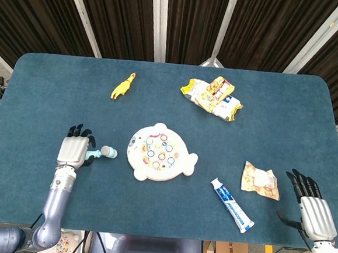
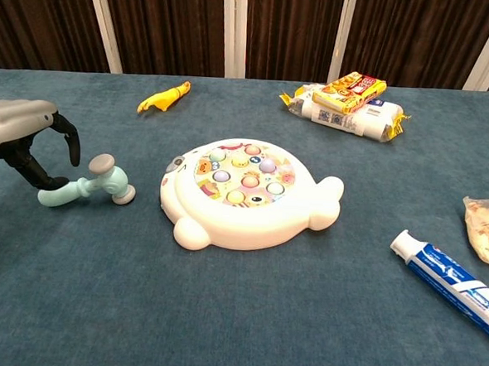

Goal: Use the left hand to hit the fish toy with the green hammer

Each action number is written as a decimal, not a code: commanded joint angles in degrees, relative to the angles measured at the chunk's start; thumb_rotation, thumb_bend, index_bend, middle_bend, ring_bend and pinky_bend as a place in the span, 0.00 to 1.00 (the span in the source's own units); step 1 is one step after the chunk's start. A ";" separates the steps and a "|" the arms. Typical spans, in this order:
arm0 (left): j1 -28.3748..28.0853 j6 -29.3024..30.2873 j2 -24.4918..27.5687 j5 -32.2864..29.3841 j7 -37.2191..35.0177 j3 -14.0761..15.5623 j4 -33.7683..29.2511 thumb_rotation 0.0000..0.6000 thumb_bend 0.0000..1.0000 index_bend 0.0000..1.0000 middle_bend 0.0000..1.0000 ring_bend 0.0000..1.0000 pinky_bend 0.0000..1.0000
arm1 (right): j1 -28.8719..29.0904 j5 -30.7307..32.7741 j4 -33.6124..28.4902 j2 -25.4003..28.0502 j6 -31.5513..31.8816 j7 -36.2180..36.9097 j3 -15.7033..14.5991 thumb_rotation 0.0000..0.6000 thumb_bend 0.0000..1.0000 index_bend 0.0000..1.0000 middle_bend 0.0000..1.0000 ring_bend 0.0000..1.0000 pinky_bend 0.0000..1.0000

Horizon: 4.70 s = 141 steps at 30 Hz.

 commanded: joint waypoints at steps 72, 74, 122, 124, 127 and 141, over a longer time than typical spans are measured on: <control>-3.20 2.19 -5.95 2.97 -4.68 1.74 7.85 1.00 0.74 0.59 0.44 0.33 0.45 | 0.06 0.49 -0.81 0.29 -0.46 1.38 0.06 1.00 0.23 0.00 0.00 0.00 0.00; -3.22 1.93 -5.31 3.54 -4.76 1.79 7.51 1.00 0.74 0.59 0.44 0.33 0.45 | 0.06 0.52 -0.84 0.27 -0.44 1.34 0.10 1.00 0.23 0.00 0.00 0.00 0.00; -16.55 -9.43 1.10 7.02 -3.15 -2.63 5.39 1.00 0.76 0.63 0.52 0.39 0.52 | 0.62 2.51 -1.17 0.10 -2.03 2.09 0.73 1.00 0.23 0.00 0.00 0.00 0.00; -17.25 -10.03 0.67 6.14 -2.89 -2.77 6.12 1.00 0.76 0.63 0.52 0.39 0.52 | 0.66 2.74 -1.19 0.11 -2.18 2.19 0.79 1.00 0.23 0.00 0.00 0.00 0.00; -18.37 -10.57 -0.33 5.04 -2.43 -2.97 7.47 1.00 0.76 0.63 0.52 0.39 0.52 | 0.73 3.00 -1.19 0.15 -2.41 2.47 0.86 1.00 0.23 0.00 0.00 0.00 0.00; -22.10 -11.42 -4.97 2.92 -0.57 -2.00 11.38 1.00 0.76 0.63 0.52 0.39 0.52 | 0.92 3.05 -1.43 0.34 -2.83 3.55 0.91 1.00 0.23 0.00 0.00 0.00 0.00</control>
